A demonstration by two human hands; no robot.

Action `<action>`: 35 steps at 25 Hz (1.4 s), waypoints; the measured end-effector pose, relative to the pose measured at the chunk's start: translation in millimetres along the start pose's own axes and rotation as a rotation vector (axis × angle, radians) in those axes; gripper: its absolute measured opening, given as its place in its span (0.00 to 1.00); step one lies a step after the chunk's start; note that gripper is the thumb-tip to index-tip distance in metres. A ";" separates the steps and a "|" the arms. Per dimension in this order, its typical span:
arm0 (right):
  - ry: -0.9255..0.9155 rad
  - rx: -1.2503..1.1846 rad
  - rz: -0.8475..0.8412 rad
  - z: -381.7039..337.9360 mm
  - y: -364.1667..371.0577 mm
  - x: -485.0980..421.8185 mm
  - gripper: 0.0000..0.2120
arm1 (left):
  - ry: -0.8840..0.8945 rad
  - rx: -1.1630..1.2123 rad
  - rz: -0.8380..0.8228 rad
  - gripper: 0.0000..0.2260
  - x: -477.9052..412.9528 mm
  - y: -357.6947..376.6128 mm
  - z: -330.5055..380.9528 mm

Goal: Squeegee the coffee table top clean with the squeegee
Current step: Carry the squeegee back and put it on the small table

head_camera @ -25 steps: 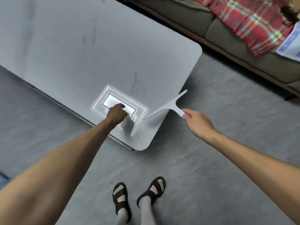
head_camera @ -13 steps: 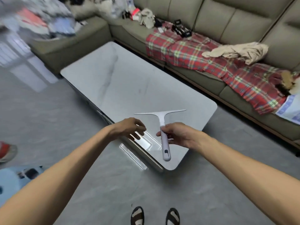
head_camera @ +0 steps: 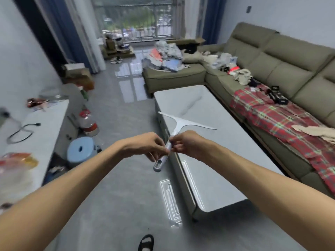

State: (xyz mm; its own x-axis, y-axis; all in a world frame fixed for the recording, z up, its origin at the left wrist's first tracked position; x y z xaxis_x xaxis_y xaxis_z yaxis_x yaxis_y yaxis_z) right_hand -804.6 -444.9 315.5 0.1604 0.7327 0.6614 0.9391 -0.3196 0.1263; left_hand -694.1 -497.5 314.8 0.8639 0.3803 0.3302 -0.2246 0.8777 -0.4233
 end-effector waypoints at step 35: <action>0.209 1.170 -0.398 849.4 627.4 44.8 0.14 | -1.011 0.274 0.780 0.11 764.5 455.2 -677.6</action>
State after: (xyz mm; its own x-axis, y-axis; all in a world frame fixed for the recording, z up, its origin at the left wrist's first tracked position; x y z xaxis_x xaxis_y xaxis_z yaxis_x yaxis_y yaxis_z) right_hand 49.9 -102.2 -203.6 -0.1465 0.5122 0.8463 0.6355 0.7043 -0.3163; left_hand 169.6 -4.7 -197.1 -0.2266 0.7571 0.6127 -0.6972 0.3131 -0.6449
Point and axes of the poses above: each hand's wrist, its own x-axis away from the middle knuckle, its own y-axis out of the palm, z = x × y, the point moved 8 cm from there along -x, towards the middle knuckle, and after that the axes turned 11 degrees about y, right-handed, at the moved point
